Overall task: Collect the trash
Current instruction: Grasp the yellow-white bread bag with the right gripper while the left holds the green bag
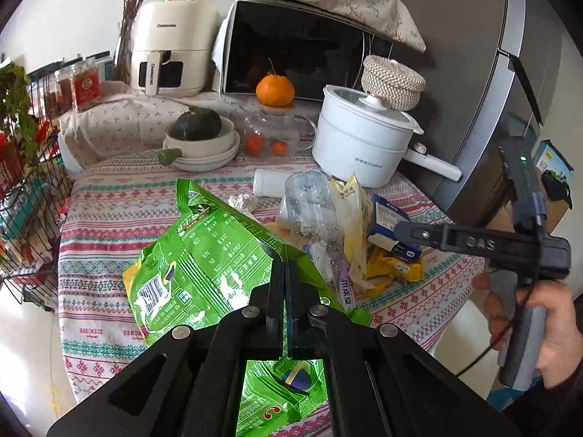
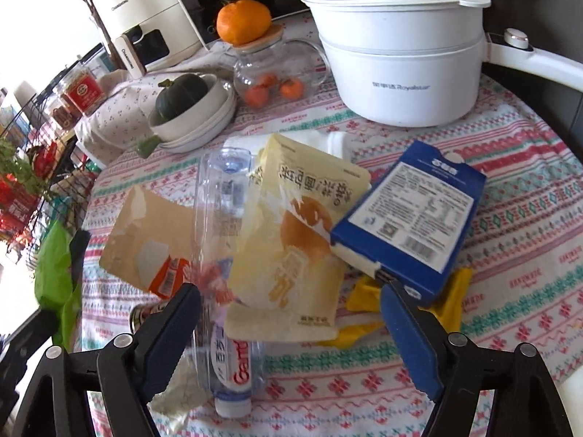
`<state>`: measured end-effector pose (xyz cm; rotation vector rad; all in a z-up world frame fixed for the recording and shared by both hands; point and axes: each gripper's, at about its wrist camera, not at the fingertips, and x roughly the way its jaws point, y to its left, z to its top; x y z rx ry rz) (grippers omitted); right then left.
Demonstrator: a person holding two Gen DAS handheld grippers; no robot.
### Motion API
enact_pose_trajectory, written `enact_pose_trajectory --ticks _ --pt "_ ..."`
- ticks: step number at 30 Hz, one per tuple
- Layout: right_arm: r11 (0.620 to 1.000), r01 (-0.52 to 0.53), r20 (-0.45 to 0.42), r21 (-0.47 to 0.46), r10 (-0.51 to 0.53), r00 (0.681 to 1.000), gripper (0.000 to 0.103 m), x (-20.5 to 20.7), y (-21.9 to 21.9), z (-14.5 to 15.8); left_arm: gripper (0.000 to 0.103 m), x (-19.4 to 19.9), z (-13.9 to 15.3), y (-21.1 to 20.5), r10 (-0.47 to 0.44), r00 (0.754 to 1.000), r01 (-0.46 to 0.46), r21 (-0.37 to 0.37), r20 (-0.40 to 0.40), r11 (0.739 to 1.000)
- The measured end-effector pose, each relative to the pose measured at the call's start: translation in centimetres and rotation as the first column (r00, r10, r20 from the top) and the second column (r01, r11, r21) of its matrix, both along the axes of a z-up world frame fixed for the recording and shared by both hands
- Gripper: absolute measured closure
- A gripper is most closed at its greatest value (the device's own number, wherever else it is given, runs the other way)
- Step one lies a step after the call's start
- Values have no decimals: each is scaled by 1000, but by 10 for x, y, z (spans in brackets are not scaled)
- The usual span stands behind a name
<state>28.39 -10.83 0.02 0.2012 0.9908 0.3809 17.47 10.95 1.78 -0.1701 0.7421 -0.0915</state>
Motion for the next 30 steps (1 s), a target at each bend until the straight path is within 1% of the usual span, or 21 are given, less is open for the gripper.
enact_pose_trajectory --ticks 3,4,6,8,12,14,15,16,21,24,30 --pt "999 16 -26 39 -15 1000 26 22 9 -6 103 -4 3 7 7 1000 -7 -15 18 1000" --pt "999 24 -35 46 -22 999 29 28 12 -9 103 -4 4 10 11 1000 -10 -22 19 1000" --pt "999 35 -47 40 -33 998 35 39 19 -13 103 -3 4 15 19 1000 -18 -36 18 999" --pt "999 40 -58 24 -38 998 45 47 25 -19 103 -2 3 18 23 1000 -22 -42 17 999" --pt "998 55 -96 17 -53 994 57 58 28 -31 103 -2 2 20 28 999 -27 -38 20 999" --pt "999 48 -105 15 -46 993 79 58 29 -35 103 -1 2 20 31 999 -31 -37 19 999" --pt "999 48 -98 10 -47 994 80 57 28 -35 103 -2 2 21 33 999 -32 -36 20 999" --pt "999 49 -89 6 -48 995 89 55 27 -34 103 -2 3 21 35 999 -34 -35 23 999" --pt "998 55 -30 44 -54 998 94 40 19 -16 103 -6 12 17 26 998 -25 -24 53 999" --pt "996 53 13 75 -54 998 95 30 10 2 103 -9 21 13 18 997 -15 -31 74 999" --pt "987 30 90 161 -44 995 95 3 -11 46 103 -23 46 2 5 989 -1 -29 148 1000"
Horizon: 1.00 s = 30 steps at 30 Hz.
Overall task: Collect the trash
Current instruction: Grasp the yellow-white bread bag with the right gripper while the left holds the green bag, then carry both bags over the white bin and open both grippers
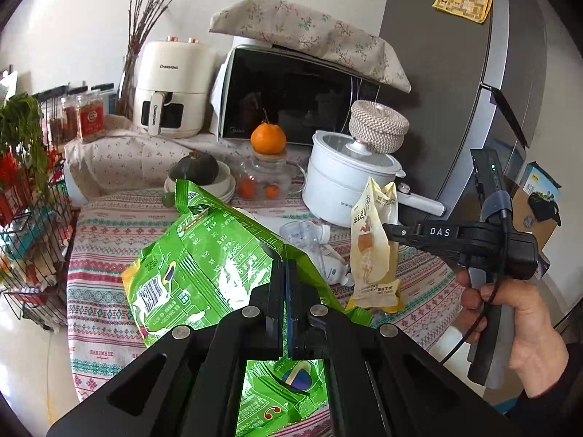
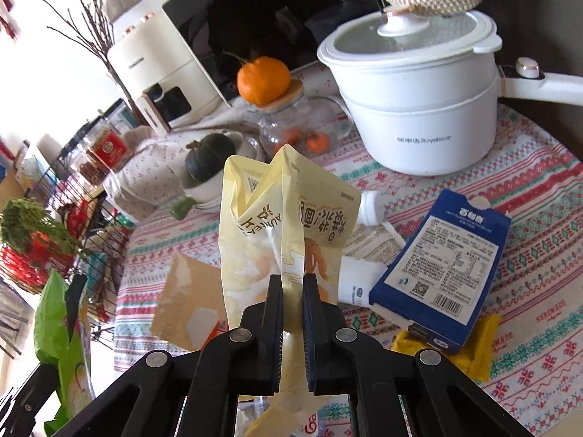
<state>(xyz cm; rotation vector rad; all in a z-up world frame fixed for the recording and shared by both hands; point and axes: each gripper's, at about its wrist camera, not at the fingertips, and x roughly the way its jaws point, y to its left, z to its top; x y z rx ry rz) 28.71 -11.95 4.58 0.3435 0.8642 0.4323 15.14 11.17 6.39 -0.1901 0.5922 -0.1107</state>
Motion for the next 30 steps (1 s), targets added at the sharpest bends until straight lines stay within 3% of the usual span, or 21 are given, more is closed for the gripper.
enact_pose_trajectory --ticks 8,15,23,28,30 --pt "1000 4 85 31 -6 996 95 -56 -54 44 103 -21 29 -36 -79 993 80 -9 87 997" --pt "996 93 105 -3 -92 990 95 -115 -133 40 103 -25 29 -101 -250 965 254 -40 85 966" --pt "965 260 4 -16 -260 966 95 -159 -227 -14 103 -35 2 -208 -471 882 471 -6 25 882" --pt "926 365 -16 -97 -368 930 95 -180 -266 -56 103 -39 -32 -273 -583 811 584 -2 -47 812" --pt "921 378 -83 -89 -385 919 95 -186 -278 -76 103 -42 -51 -299 -622 778 624 -2 -90 781"
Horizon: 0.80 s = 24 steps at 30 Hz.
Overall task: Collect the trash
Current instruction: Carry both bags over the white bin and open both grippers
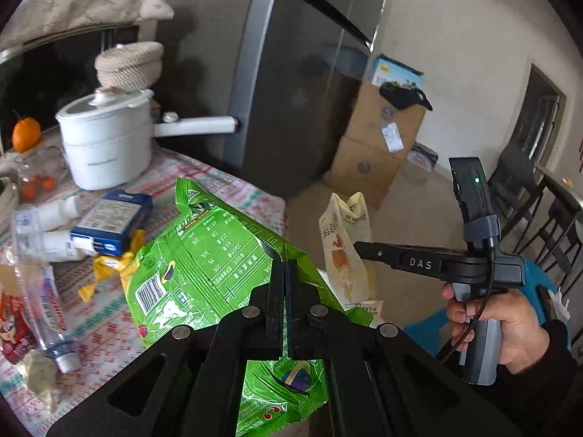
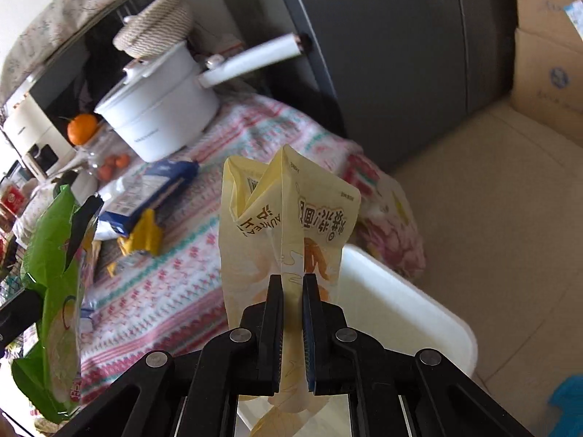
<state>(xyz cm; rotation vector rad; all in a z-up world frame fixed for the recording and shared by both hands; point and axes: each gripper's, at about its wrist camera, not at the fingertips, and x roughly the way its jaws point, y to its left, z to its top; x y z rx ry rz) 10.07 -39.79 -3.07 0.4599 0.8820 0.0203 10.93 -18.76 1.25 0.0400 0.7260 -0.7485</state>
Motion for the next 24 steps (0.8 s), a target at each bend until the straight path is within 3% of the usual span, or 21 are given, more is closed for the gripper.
enact_pose_trajectory --ticks 2,6,10,17,24 --pt "998 -8 -28 54 9 1000 95 -2 -9 -10 103 -3 -21 -21 -43 999 44 30 -31 999" --pt "1000 18 -33 -5 -18 999 95 -11 -24 -14 103 -2 -56 -58 -93 994 98 103 -59 990" --pt "997 61 -61 42 -58 996 95 -20 -44 -25 103 1 -78 -76 -111 991 120 134 -73 984" --pt "994 86 -91 68 -80 993 95 -24 -55 -34 101 8 -95 -88 -142 987 152 145 -76 978" --pt "993 98 -96 66 -92 991 94 -25 -56 -35 95 14 -96 -81 -107 989 125 178 -103 976"
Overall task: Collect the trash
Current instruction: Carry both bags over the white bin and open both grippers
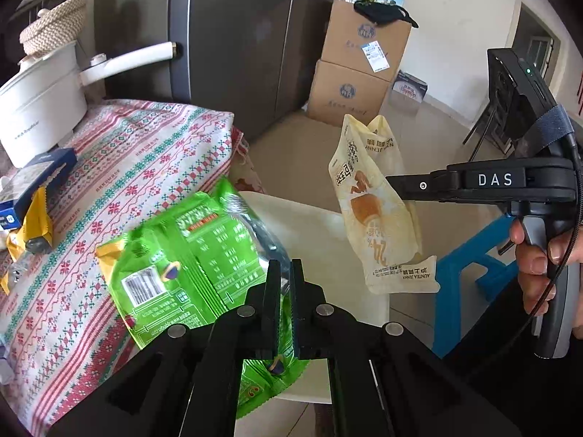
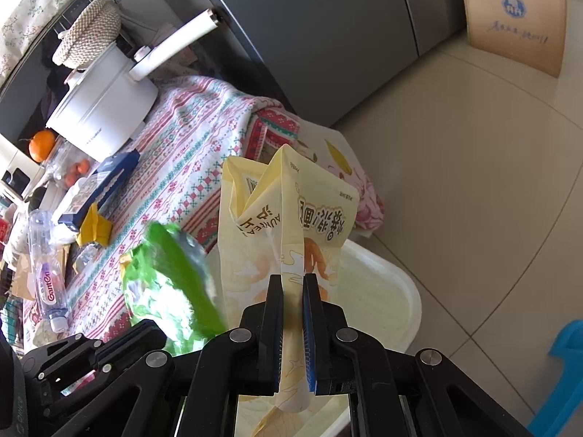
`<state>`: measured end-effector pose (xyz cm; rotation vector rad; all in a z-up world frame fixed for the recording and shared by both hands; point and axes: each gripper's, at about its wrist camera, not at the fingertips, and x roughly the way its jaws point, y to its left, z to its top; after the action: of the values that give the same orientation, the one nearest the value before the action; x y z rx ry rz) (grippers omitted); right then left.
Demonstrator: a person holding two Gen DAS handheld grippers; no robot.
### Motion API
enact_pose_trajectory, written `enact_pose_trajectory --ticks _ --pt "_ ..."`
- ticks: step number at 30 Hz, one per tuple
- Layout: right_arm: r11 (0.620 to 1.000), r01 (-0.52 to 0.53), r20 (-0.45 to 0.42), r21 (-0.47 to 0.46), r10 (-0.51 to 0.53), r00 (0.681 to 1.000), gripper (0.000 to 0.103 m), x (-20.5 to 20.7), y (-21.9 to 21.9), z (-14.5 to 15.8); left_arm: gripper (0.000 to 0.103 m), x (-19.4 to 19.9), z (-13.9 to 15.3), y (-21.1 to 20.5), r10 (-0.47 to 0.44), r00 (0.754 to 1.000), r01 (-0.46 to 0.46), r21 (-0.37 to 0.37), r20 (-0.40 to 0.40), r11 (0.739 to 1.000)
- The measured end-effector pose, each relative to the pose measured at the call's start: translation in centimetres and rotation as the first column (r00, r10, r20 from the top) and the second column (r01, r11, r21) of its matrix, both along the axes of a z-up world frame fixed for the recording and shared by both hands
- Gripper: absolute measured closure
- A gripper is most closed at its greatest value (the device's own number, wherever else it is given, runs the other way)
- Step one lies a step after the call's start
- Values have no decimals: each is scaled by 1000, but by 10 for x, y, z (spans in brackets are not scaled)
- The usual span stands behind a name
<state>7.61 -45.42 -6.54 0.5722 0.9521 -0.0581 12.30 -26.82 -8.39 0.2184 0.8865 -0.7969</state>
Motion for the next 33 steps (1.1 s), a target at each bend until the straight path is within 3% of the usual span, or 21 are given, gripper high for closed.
enact_pose_trajectory --ticks 2,4,6,13,21,22,23,25,33 --pt "1000 -7 -4 -5 7 1000 94 0 2 -1 81 1 4 7 22 1000 -22 0 0 1000" --pt "1000 -16 -11 -10 16 1000 94 2 6 -2 55 1 10 17 46 999 -46 -9 12 999" --pt "999 -28 -20 -15 28 999 94 5 10 -3 46 0 17 27 74 997 -73 -10 28 997" --pt "998 -57 -65 -24 55 996 93 15 24 -11 31 0 31 69 159 987 -159 -12 15 987" --pt "997 -64 -119 -49 57 991 87 27 41 -19 21 -5 38 112 239 970 -240 13 46 971" --pt "997 -59 -124 -48 53 991 81 28 42 -18 20 -7 39 116 246 968 -247 18 55 969" --pt "998 -54 -123 -39 49 991 66 29 43 -18 20 -8 40 120 252 966 -254 22 63 967" --pt "999 -42 -113 -34 38 993 47 29 46 -15 19 -10 41 129 263 962 -266 27 76 964" --pt "989 -99 -59 -109 93 994 39 35 79 4 18 -7 44 176 352 932 -356 34 86 934"
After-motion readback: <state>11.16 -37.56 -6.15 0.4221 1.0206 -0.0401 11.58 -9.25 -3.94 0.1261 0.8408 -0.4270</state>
